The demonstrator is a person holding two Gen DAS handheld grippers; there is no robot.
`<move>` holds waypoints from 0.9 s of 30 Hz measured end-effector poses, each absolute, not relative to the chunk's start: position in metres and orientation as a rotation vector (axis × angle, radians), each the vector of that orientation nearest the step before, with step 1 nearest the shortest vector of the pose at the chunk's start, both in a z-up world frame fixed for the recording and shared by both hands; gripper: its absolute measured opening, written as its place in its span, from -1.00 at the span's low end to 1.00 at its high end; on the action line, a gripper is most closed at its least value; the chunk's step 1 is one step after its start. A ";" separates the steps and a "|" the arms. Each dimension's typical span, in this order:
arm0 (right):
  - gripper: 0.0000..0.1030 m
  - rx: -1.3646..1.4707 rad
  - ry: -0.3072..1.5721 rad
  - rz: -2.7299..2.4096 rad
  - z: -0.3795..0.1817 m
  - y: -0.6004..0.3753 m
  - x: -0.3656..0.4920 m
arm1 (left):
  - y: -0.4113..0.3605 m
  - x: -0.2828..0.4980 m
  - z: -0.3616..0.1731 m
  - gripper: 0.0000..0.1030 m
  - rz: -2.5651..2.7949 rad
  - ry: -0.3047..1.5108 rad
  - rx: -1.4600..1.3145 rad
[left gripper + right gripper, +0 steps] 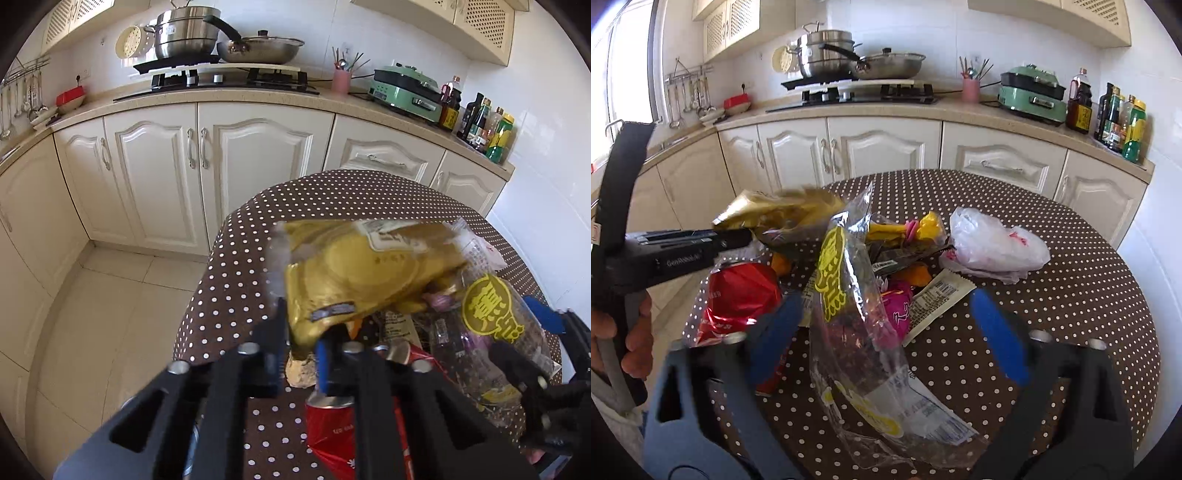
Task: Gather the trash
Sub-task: 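Grasp the gold snack bag with the left tool while the right tool grasps the clear plastic bag, then carry both bags over the blue bin and open both tools to drop them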
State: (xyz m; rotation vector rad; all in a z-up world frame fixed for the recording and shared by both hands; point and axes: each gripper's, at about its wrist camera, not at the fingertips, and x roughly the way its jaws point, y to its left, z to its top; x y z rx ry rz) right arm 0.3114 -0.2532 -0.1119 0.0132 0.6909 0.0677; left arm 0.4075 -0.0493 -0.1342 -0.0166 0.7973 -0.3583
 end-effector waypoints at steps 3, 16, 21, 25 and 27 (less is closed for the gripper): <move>-0.32 0.012 0.692 0.089 -0.112 -0.254 0.312 | -0.050 0.396 -0.127 -0.87 -0.358 0.760 -0.006; -0.82 0.008 0.438 0.008 -0.049 -0.242 0.262 | 0.003 0.334 -0.083 -0.95 -0.359 0.620 -0.153; -0.82 -0.012 0.375 0.123 -0.027 -0.184 0.248 | 0.052 0.302 -0.075 -0.95 -0.307 0.581 -0.213; -0.82 -0.025 0.374 0.250 -0.024 -0.120 0.251 | 0.105 0.280 -0.081 -0.95 -0.219 0.578 -0.249; -0.82 -0.025 0.394 0.310 -0.033 -0.086 0.256 | 0.132 0.273 -0.088 -0.95 -0.163 0.591 -0.266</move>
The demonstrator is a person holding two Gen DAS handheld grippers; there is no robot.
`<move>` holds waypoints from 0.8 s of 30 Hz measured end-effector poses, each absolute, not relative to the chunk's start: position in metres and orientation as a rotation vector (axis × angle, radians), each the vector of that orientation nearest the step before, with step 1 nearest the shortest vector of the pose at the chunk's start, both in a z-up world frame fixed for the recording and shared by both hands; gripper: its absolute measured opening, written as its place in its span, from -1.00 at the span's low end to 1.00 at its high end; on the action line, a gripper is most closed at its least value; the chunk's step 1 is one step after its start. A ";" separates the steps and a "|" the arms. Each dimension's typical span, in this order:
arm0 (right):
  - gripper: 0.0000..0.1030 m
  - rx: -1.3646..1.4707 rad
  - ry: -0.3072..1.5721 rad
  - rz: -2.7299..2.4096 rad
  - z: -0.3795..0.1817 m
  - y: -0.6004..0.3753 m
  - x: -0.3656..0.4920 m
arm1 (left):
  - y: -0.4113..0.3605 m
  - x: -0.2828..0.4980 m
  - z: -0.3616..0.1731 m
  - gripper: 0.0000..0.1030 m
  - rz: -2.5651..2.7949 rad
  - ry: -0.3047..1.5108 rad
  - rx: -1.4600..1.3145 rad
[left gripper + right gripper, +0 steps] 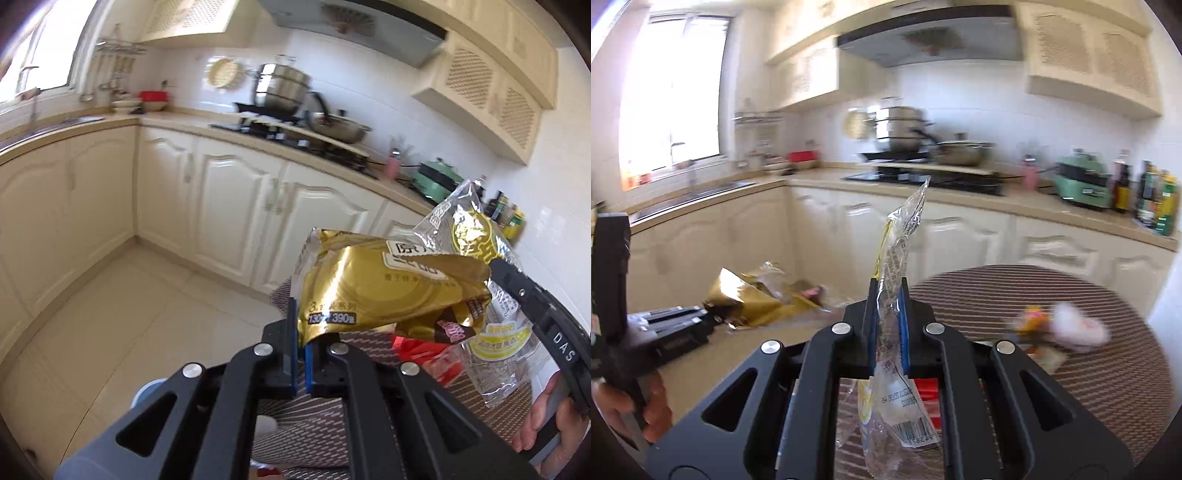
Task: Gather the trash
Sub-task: 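Carry both bags over the blue bin and open both tools to drop them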
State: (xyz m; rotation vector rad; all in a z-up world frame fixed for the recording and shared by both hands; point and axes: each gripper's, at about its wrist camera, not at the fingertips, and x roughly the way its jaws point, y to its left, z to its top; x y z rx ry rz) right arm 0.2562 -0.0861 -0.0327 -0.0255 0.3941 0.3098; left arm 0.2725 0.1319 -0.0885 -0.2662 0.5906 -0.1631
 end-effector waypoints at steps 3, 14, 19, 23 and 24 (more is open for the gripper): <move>-0.82 -0.027 0.459 0.404 -0.060 -0.031 0.269 | 0.178 0.264 -0.110 -0.95 -0.063 0.628 -0.284; -0.82 -0.082 0.871 0.515 -0.250 0.099 0.342 | 0.299 0.298 -0.298 -0.95 0.206 1.016 -0.371; -0.82 -0.100 1.016 0.485 -0.325 0.113 0.370 | 0.303 0.333 -0.370 -0.94 0.203 1.163 -0.388; -0.82 -0.112 1.077 0.462 -0.360 0.116 0.384 | 0.303 0.353 -0.406 -0.88 0.178 1.215 -0.431; -0.82 -0.111 1.090 0.458 -0.367 0.116 0.388 | 0.303 0.360 -0.415 -0.86 0.170 1.229 -0.437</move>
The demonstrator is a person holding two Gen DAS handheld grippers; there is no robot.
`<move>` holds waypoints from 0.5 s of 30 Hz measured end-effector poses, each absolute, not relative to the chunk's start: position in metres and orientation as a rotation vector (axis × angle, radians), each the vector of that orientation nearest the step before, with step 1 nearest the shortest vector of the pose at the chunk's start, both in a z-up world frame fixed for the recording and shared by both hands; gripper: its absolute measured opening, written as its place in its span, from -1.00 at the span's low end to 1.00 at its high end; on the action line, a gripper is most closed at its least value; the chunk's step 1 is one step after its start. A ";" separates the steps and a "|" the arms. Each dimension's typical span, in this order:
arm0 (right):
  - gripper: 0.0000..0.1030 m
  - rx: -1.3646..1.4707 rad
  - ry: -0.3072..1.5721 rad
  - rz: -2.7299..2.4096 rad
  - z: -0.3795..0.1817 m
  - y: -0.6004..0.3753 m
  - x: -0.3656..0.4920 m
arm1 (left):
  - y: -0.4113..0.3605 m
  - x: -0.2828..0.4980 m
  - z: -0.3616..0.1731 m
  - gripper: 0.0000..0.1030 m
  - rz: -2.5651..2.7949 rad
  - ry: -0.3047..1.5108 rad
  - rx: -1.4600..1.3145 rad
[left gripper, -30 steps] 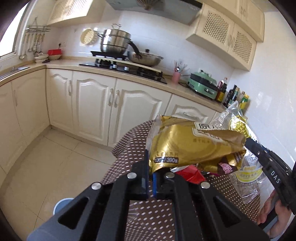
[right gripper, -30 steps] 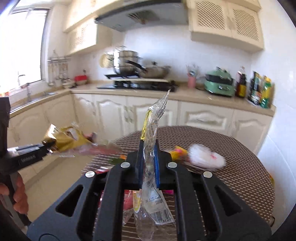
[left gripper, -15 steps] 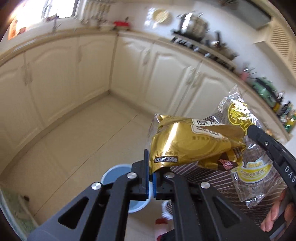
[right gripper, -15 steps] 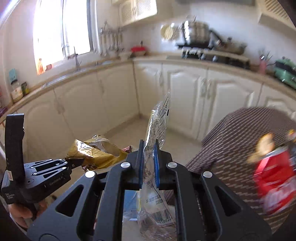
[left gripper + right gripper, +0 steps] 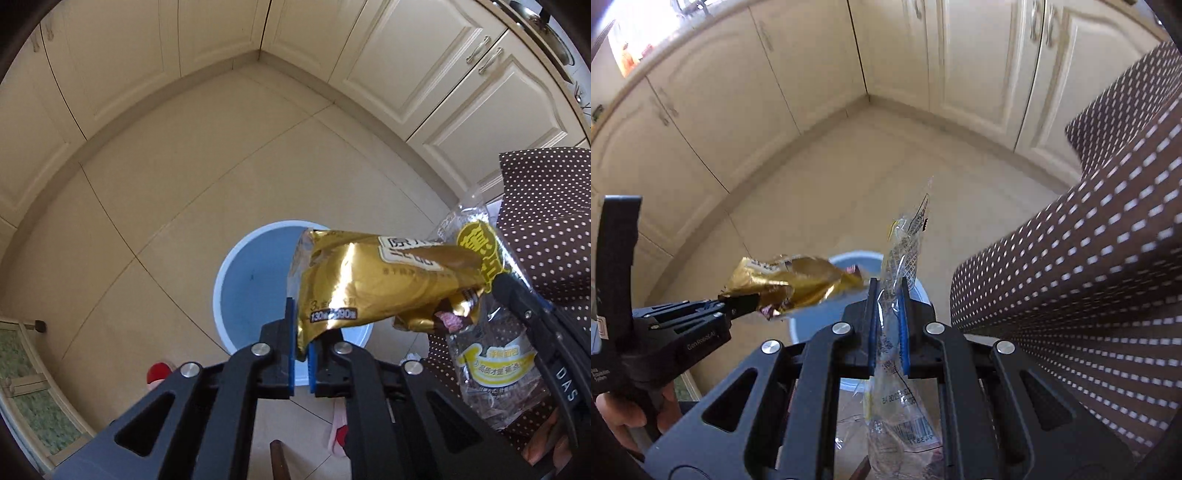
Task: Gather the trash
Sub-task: 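Carry both bags over the blue bin and open both tools to drop them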
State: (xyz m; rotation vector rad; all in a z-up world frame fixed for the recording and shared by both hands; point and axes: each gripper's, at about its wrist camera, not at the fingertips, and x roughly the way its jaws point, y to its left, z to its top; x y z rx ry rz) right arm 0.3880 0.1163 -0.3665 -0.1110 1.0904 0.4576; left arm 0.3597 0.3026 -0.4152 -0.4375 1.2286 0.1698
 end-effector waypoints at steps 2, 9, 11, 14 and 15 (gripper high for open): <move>-0.82 -0.110 1.123 0.448 -0.384 0.116 0.400 | 0.306 0.366 -0.430 -0.43 0.152 1.257 -0.460; -0.82 -0.100 1.194 0.456 -0.416 0.126 0.410 | 0.307 0.372 -0.449 0.00 0.184 1.298 -0.474; -0.81 -0.092 1.206 0.467 -0.420 0.131 0.409 | 0.313 0.366 -0.452 0.05 0.201 1.296 -0.464; -0.81 -0.075 1.217 0.483 -0.426 0.136 0.414 | 0.315 0.362 -0.450 0.08 0.218 1.290 -0.474; -0.81 -0.071 1.220 0.489 -0.428 0.139 0.414 | 0.317 0.359 -0.448 0.09 0.220 1.287 -0.477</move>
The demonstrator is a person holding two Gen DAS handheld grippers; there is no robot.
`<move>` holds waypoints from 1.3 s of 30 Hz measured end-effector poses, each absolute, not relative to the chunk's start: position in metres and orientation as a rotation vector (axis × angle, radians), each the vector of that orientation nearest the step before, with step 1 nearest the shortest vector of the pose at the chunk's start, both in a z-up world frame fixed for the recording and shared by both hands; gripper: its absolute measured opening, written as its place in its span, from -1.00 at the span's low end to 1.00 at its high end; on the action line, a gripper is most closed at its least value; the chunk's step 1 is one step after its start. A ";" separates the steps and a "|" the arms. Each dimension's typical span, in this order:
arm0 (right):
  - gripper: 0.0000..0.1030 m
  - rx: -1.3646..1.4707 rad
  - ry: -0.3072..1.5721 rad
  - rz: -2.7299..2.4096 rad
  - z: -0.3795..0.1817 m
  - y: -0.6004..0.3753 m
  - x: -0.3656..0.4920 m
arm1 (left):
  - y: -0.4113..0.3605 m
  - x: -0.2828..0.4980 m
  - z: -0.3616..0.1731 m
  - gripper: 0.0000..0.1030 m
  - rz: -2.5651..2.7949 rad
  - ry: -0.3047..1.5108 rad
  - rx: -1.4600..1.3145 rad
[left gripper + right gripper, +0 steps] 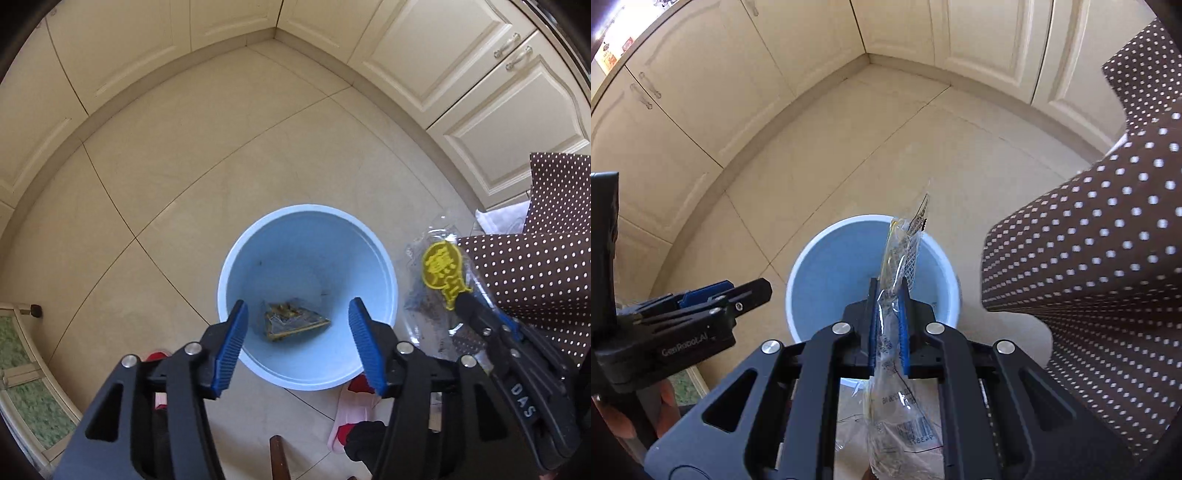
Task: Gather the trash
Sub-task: 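Carry both bags over the blue bin and open both tools to drop them, then grasp the crushed red can with the left tool while the right tool grasps a dark wrapper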
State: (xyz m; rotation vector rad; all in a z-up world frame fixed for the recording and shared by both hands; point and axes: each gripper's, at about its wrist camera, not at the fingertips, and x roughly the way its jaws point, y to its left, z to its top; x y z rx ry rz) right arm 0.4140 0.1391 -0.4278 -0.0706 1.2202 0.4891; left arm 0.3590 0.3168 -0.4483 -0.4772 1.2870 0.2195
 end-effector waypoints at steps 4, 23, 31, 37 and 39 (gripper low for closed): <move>-0.81 -0.058 1.222 0.511 -0.426 0.154 0.411 | 0.322 0.359 -0.448 0.13 0.225 1.270 -0.476; -0.42 -0.057 1.162 0.515 -0.397 0.167 0.395 | 0.341 0.332 -0.406 0.19 0.245 1.180 -0.521; -0.42 -0.076 1.029 0.502 -0.326 0.139 0.363 | 0.311 0.308 -0.327 0.19 0.234 1.040 -0.481; -0.10 -0.052 0.826 0.470 -0.236 0.088 0.318 | 0.264 0.280 -0.238 0.20 0.162 0.880 -0.410; -0.10 -0.039 0.748 0.457 -0.204 0.065 0.298 | 0.240 0.267 -0.206 0.24 0.119 0.819 -0.375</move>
